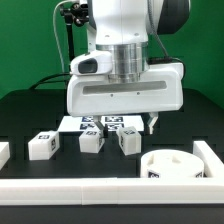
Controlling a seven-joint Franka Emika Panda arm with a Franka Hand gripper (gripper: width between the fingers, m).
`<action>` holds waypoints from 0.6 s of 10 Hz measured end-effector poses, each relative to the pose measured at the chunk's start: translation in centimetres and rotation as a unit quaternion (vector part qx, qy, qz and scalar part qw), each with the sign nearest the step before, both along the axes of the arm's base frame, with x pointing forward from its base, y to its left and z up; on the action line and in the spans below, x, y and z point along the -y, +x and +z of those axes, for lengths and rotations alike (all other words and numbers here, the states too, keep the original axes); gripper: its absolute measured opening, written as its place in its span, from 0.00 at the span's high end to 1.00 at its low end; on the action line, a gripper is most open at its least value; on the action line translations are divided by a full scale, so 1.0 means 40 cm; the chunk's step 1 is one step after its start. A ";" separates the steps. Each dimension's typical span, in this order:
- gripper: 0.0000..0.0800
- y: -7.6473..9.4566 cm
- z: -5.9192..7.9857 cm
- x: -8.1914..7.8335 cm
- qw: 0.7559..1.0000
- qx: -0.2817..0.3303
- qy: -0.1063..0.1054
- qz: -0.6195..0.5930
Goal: Assemble stool
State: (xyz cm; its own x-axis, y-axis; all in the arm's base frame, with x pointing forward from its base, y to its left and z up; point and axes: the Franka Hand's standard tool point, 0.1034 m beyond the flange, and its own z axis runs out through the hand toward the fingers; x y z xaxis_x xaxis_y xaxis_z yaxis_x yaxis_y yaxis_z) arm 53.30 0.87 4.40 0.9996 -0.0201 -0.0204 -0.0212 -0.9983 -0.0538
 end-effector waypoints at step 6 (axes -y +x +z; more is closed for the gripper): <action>0.19 -0.017 -0.002 -0.026 0.990 -0.142 0.013 -0.002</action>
Offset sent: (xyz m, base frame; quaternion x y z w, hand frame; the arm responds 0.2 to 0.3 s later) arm 0.0000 0.0000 0.0000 0.0000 -0.1938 0.0000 0.9810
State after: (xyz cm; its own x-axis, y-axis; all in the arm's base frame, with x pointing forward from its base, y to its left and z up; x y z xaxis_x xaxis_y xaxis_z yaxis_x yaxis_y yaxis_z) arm 52.63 1.93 4.31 0.9535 -0.0208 -0.3005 -0.0439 -0.9965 -0.0705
